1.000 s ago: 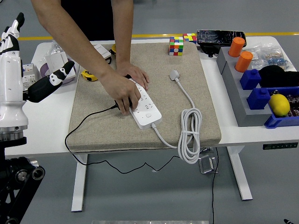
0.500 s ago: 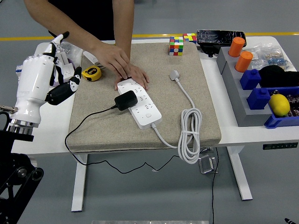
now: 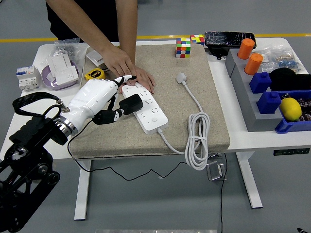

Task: Pick up the plug,place it near the board,insert it into the board,press the button

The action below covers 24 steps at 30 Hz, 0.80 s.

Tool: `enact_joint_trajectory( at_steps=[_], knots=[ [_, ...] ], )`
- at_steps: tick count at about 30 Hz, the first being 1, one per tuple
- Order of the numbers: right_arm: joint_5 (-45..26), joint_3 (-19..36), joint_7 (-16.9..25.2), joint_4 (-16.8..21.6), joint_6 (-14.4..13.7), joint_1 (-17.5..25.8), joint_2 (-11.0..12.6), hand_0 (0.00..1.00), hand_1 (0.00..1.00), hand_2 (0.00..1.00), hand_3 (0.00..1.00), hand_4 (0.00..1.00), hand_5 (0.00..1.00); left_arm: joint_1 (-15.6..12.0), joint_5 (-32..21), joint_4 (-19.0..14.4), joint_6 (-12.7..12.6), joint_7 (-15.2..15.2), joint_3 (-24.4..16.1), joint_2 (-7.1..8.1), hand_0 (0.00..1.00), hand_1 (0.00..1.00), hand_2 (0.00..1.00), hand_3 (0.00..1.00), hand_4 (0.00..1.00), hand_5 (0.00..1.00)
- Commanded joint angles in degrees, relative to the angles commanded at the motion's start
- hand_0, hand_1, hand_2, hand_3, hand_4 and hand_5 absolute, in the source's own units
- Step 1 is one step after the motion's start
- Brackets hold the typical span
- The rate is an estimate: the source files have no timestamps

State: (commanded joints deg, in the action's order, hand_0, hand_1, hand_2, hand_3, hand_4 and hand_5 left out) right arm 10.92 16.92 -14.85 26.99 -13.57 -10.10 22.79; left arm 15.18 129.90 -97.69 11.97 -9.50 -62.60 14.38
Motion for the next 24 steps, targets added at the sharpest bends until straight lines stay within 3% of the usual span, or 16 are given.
enact_joint_trajectory(
  at_steps=[3, 12, 17, 24],
  knots=[
    [-0.03, -0.20, -0.01, 0.02, -0.01, -0.09, 0.06, 0.907, 0.800, 0.766, 0.773, 0.998, 0.808, 3.00, 0.00, 3.96, 1.87, -0.44, 3.44, 0.49, 0.113, 0.063, 0.165, 0.916, 0.544, 0.002],
    [-0.19, -0.60, -0.04, 0.01, -0.03, -0.14, 0.18, 0.912, 0.801, 0.766, 0.773, 0.998, 0.808, 8.79, -0.69, 14.59, 2.09, 0.31, 12.34, 1.19, 0.119, 0.062, 0.167, 0.916, 0.528, 0.002],
    [-0.14, -0.50, -0.02, 0.05, -0.02, -0.37, 0.16, 0.912, 0.801, 0.766, 0.773, 0.998, 0.808, 10.58, -0.36, 19.34, 1.58, 0.77, 14.33, 0.63, 0.119, 0.062, 0.167, 0.916, 0.528, 0.002],
    [-0.32, -0.78, -0.06, 0.01, -0.02, -0.55, 0.14, 0.913, 0.803, 0.766, 0.773, 0.998, 0.808, 12.39, -0.19, 22.37, 1.88, 0.27, 15.36, -1.14, 0.121, 0.060, 0.166, 0.918, 0.521, 0.002]
  ],
)
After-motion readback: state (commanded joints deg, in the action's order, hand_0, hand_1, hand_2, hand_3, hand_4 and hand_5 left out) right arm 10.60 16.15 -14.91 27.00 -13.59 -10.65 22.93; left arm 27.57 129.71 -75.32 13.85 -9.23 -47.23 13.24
